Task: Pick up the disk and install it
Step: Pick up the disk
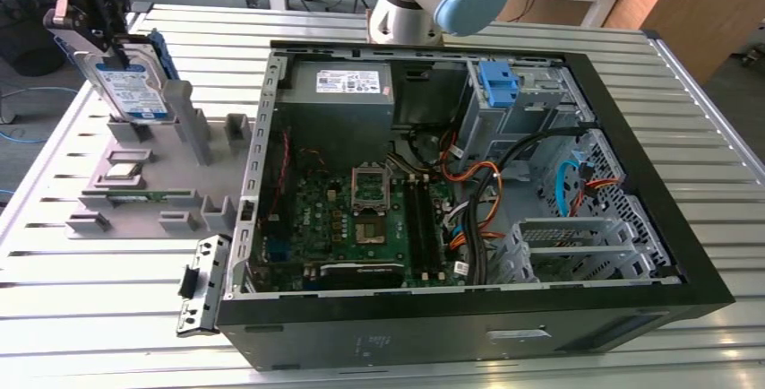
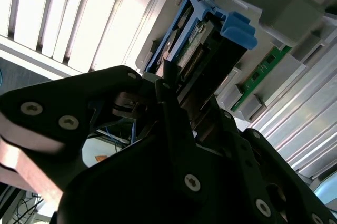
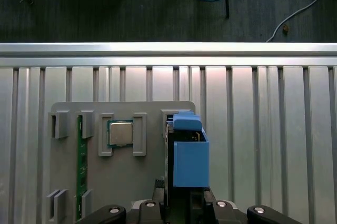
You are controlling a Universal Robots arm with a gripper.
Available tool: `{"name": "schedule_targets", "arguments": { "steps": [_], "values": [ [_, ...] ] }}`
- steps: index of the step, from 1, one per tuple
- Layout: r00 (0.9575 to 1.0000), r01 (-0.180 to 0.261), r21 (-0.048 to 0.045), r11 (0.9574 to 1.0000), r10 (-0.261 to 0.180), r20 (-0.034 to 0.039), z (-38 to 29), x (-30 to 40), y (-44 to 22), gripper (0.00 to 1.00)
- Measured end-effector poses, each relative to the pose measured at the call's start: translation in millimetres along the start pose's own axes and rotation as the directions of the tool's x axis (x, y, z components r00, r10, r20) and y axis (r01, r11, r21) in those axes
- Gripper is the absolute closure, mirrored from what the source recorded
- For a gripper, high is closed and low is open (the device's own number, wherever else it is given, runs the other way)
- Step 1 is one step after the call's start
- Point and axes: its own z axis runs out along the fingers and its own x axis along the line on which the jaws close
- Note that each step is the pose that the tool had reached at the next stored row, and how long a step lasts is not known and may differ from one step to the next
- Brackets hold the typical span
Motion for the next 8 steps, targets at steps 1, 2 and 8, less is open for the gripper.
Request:
{"name": "schedule_targets", "arguments": {
  "steps": [1,2,8],
  "values": [
    [1.0000,0.000,0.0000,1.0000,0.000,0.0000,0.0,0.0,0.0,0.65],
    [1.0000,0.000,0.0000,1.0000,0.000,0.0000,0.0,0.0,0.0,0.65],
    [1.0000,0.000,-0.0001,1.0000,0.000,-0.0001,-3.6,-0.1,0.1,0.65]
  ]
}}
